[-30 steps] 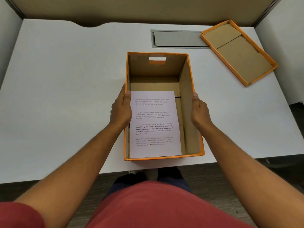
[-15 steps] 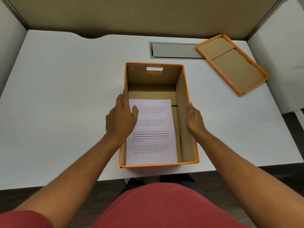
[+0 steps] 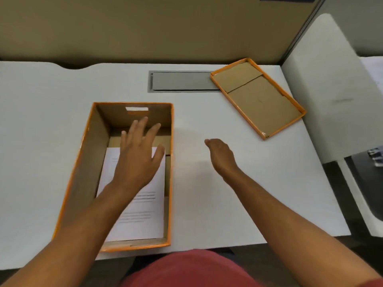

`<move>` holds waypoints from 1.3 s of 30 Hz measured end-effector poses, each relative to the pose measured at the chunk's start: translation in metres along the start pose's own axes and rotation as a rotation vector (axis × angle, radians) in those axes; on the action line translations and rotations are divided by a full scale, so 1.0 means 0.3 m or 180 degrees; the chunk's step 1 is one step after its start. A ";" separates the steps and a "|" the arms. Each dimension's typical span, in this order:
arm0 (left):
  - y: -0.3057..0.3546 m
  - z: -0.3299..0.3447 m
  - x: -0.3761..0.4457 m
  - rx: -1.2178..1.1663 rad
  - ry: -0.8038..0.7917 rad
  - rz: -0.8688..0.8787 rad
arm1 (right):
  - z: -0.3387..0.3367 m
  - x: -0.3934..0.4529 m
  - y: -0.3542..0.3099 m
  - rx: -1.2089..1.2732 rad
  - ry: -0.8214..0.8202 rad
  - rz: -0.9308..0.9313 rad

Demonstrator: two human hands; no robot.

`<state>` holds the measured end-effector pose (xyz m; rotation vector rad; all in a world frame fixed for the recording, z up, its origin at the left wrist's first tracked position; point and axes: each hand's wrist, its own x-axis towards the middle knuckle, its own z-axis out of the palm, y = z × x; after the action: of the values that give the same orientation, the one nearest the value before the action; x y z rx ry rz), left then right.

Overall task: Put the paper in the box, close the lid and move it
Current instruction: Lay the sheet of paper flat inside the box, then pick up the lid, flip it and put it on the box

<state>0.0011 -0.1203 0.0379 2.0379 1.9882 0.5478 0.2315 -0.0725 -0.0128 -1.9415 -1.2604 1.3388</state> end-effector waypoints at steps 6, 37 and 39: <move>0.340 0.283 0.071 -0.0090 -0.0565 0.0666 | -0.423 0.377 0.163 -0.1961 0.0702 -0.0485; 0.475 0.742 0.022 0.0994 -0.2162 0.0983 | -0.458 0.155 0.598 -0.3361 0.0064 -0.1079; 0.455 0.730 -0.096 0.0896 -0.2257 0.1029 | -0.437 0.043 0.662 -0.3288 0.0122 -0.1048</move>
<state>0.2178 -0.1360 -0.1042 2.2863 1.3759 -0.3948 0.4347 -0.1393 -0.1177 -2.1491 -2.4197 0.4672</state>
